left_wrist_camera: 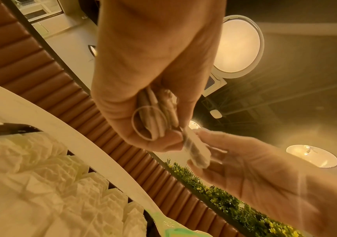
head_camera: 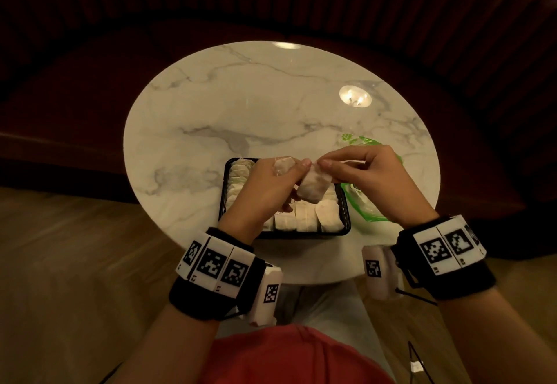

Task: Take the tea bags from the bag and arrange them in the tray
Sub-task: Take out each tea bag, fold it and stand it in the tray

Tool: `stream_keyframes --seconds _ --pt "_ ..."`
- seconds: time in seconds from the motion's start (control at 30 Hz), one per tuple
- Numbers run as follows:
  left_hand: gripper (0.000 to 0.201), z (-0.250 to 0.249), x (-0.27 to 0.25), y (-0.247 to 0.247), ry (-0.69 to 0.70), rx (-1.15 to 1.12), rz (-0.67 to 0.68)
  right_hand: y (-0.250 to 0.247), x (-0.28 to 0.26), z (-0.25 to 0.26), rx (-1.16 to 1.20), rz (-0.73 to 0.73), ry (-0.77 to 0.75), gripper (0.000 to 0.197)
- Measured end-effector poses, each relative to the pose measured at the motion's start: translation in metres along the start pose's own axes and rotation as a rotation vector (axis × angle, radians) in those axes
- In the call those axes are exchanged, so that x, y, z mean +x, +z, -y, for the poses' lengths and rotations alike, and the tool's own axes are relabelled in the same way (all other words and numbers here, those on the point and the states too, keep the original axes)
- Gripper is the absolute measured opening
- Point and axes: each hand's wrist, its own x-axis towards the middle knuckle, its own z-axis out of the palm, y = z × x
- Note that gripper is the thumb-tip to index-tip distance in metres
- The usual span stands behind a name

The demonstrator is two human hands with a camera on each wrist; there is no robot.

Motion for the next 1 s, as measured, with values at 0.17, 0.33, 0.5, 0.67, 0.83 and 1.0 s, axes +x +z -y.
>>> stream_keyframes --seconds 0.17,0.33,0.5,0.67,0.83,1.0 --pt "0.028 0.008 0.001 -0.005 -0.018 0.017 -0.047 0.005 -0.005 -0.023 0.053 -0.096 0.015 0.013" --pt "0.029 0.013 0.001 -0.010 -0.052 0.004 -0.094 0.010 -0.005 -0.044 -0.054 0.035 0.118 0.018" --pt "0.030 0.014 0.000 -0.012 -0.068 -0.016 -0.092 0.018 0.003 -0.058 -0.183 0.189 0.171 0.018" --pt "0.029 0.015 0.001 -0.013 -0.089 -0.032 -0.103 0.026 0.011 -0.074 -0.488 0.141 0.061 0.013" --pt "0.029 0.017 0.003 -0.016 -0.098 -0.035 -0.108 0.029 0.010 -0.082 -0.560 0.058 0.086 0.006" --pt "0.037 0.014 0.004 -0.015 -0.157 -0.139 -0.108 0.024 0.004 -0.080 -0.524 0.077 -0.029 0.010"
